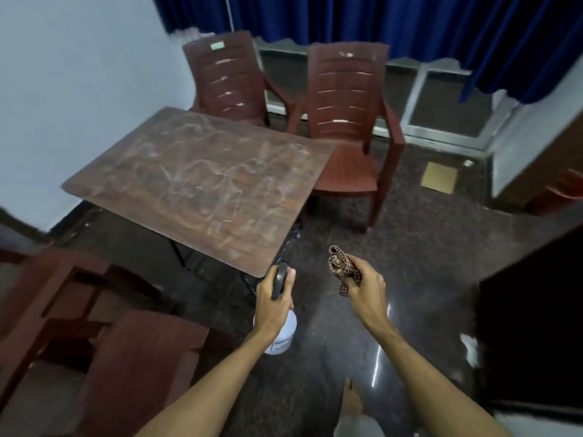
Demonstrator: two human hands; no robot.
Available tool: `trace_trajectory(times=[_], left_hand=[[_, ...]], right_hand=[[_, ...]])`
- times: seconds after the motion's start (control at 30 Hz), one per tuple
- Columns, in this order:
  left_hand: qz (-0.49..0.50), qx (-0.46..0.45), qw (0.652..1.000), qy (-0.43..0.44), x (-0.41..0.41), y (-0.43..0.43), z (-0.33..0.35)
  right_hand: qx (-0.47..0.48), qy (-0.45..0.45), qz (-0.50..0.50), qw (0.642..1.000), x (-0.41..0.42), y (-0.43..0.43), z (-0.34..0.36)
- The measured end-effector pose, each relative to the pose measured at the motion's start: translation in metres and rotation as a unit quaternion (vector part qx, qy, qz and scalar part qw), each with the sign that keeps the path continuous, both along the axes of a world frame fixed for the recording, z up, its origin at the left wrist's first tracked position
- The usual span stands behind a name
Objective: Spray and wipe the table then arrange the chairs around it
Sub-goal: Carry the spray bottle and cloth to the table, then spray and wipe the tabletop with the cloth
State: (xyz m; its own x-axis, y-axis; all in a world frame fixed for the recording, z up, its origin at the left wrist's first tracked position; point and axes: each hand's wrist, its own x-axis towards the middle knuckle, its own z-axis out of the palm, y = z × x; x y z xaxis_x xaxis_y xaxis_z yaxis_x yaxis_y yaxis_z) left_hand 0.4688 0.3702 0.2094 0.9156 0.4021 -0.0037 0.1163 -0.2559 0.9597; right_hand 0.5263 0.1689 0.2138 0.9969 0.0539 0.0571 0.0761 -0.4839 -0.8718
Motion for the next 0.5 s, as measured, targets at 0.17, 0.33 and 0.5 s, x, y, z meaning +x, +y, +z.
trace_trajectory(times=[0.17,0.33,0.5], left_hand=[[0.074,0.002,0.997,0.015,0.053,0.005,0.02],[0.099,0.006,0.994,0.037,0.102,0.014,0.028],[0.122,0.027,0.99,0.062,0.145,0.032,0.018]], right_hand=[[-0.038,-0.026,0.071,0.996,0.081,0.013,0.013],[-0.036,-0.02,0.086,0.995,0.141,0.028,0.014],[-0.021,-0.022,0.076,0.997,0.18,0.051,0.012]])
